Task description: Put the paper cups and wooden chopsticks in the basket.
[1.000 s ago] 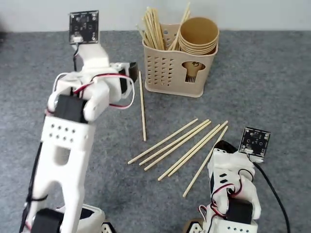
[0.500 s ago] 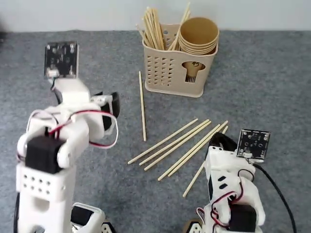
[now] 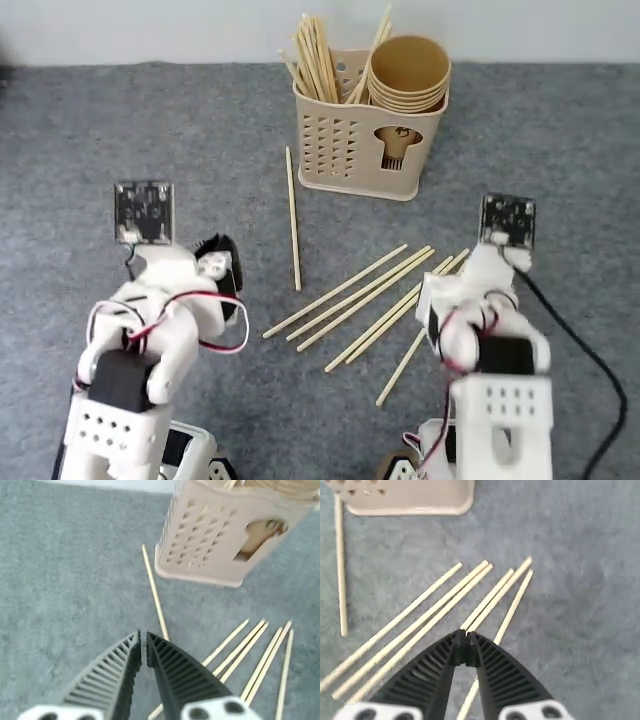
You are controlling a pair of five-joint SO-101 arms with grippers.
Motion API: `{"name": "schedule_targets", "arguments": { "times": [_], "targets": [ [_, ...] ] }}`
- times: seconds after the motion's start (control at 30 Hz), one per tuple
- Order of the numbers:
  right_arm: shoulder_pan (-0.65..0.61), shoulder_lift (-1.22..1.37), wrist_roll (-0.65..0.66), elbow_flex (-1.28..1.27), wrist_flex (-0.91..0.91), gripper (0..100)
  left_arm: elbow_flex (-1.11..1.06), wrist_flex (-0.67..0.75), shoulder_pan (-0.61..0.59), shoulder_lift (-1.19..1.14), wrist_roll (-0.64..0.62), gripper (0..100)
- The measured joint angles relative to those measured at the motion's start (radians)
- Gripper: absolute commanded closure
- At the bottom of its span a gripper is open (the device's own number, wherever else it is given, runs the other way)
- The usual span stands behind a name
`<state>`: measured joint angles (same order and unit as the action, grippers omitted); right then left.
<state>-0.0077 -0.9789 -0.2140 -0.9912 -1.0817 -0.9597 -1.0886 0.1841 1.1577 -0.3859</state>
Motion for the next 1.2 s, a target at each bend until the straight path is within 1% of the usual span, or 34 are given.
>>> {"name": "schedule_targets", "arguments": {
  "times": [0.07, 0.17, 0.37, 0.57, 0.8, 0.9, 1.0, 1.1, 1.2],
  "targets": [
    [-0.003, 0.121, -0.084, 0.049, 0.009, 86.4, -0.064, 0.000, 0.000, 0.034, 0.029, 98],
    [-0.028, 0.307, -0.196, 0.120, 0.020, 86.0, -0.147, 0.000, 0.000, 0.071, 0.064, 98],
    [-0.028, 0.629, -0.319, 0.250, 0.083, 85.7, -0.262, 0.002, 0.000, 0.121, 0.077, 98],
    [-0.026, 0.850, -0.336, 0.382, 0.083, 85.5, -0.370, 0.002, 0.000, 0.153, 0.077, 98],
    [0.055, 0.956, -0.339, 0.505, 0.043, 85.3, -0.450, 0.002, 0.000, 0.235, 0.077, 98],
    [0.064, 0.973, -0.339, 0.537, 0.021, 79.4, -0.505, 0.009, 0.000, 0.285, 0.077, 98],
    [0.063, 0.974, -0.339, 0.543, 0.020, 71.6, -0.586, 0.064, 0.000, 0.345, 0.077, 98],
    [0.063, 0.974, -0.339, 0.543, 0.020, 71.0, -0.681, 0.117, 0.000, 0.414, 0.077, 98],
    [0.060, 0.974, -0.339, 0.543, 0.020, 71.0, -0.713, 0.126, 0.000, 0.500, 0.077, 98]
  ]
}}
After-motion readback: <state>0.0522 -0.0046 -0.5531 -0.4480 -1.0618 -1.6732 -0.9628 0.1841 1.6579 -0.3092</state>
